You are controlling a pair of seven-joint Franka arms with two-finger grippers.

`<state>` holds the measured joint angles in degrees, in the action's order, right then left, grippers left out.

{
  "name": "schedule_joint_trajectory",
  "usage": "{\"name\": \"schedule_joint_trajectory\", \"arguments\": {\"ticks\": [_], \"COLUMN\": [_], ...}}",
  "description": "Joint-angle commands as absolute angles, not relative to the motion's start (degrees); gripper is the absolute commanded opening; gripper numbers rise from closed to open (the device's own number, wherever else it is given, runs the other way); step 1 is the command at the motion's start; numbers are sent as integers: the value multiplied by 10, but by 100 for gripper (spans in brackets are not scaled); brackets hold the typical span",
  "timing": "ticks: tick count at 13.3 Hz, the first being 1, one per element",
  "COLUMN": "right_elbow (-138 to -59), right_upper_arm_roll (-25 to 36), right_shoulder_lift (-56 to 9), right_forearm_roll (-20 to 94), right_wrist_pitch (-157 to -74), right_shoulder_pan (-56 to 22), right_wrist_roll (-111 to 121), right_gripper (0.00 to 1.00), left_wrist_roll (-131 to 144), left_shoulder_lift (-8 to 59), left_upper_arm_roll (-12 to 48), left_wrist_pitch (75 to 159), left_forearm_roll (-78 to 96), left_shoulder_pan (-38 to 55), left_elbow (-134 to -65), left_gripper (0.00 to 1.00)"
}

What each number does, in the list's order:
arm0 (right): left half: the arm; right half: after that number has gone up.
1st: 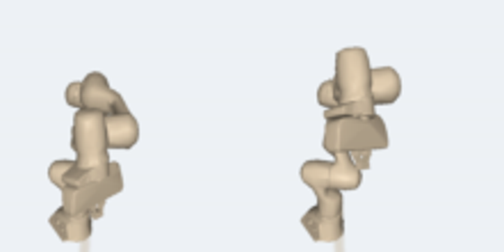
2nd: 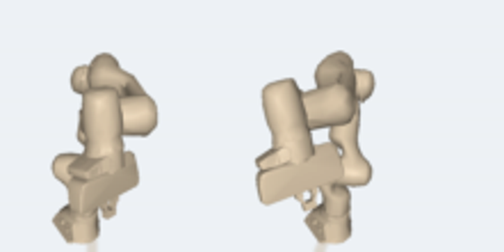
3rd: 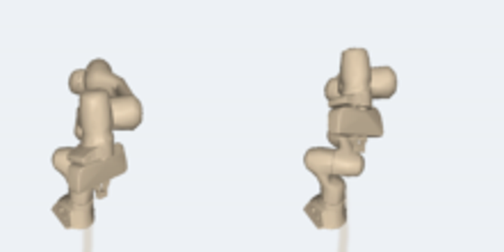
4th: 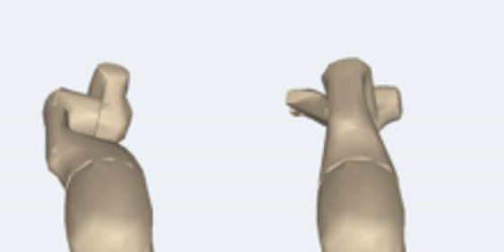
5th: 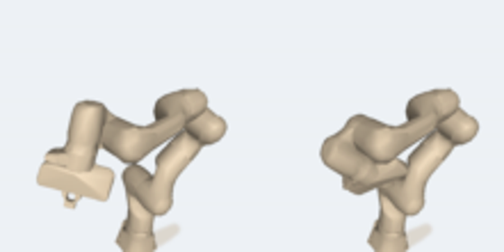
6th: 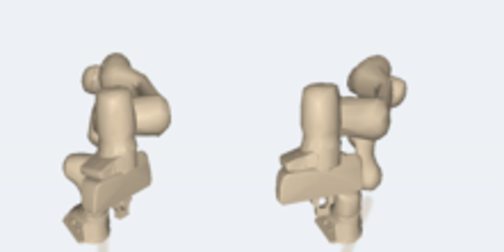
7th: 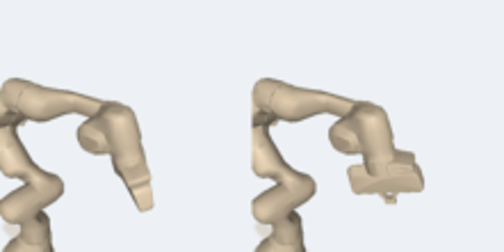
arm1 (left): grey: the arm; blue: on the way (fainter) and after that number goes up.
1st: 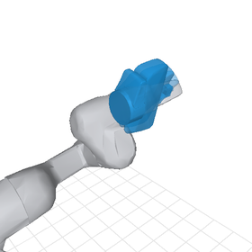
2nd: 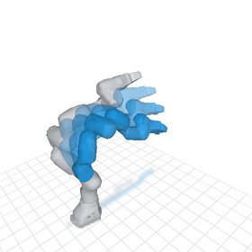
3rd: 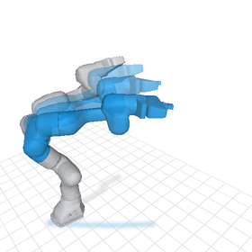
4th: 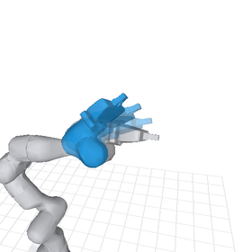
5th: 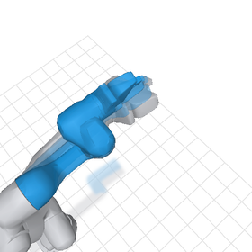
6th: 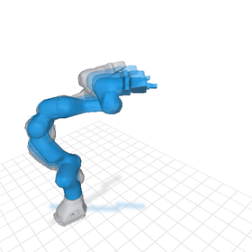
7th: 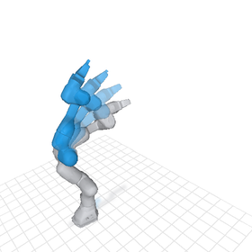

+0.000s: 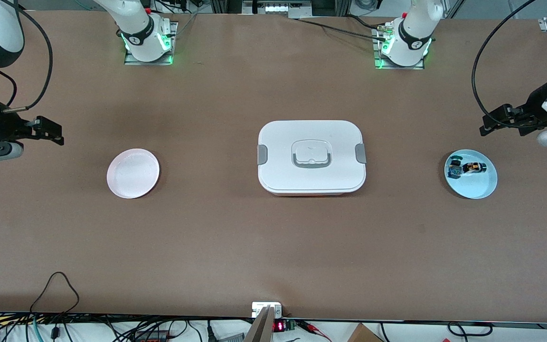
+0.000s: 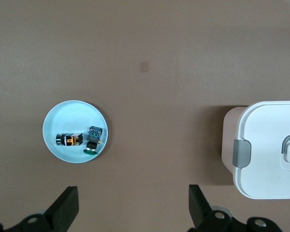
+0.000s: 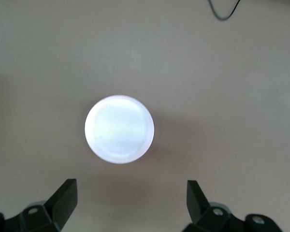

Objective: Transfer orange switch to right arm and place
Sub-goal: 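Move the left gripper over the light-blue plate toward the orange switch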

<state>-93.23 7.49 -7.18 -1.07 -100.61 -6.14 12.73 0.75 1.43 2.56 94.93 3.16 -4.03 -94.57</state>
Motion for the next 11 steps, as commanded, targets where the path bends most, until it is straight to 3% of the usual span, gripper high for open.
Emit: {"name": "schedule_joint_trajectory", "arguments": {"ticks": [1, 11], "right_elbow": [-924, -924], "right_upper_arm_roll": [70, 70], "right_shoulder_lift": [-78, -78], "right_forearm_roll": [-17, -14], "right_wrist_pitch": [-1019, -1022], "right_shoulder_pan": [-61, -61], "right_wrist_roll": [128, 128], "right_gripper": [100, 100], "left_wrist_roll": [5, -10], "left_shoulder_lift": [29, 83], "left_upper_arm_roll": [35, 28], "left_wrist_pitch": [944, 940], "left_forearm_roll": [12, 15], "left_shoulder_pan": [-37, -66], "left_elbow": [-932, -958], "left_gripper": [100, 100]}}
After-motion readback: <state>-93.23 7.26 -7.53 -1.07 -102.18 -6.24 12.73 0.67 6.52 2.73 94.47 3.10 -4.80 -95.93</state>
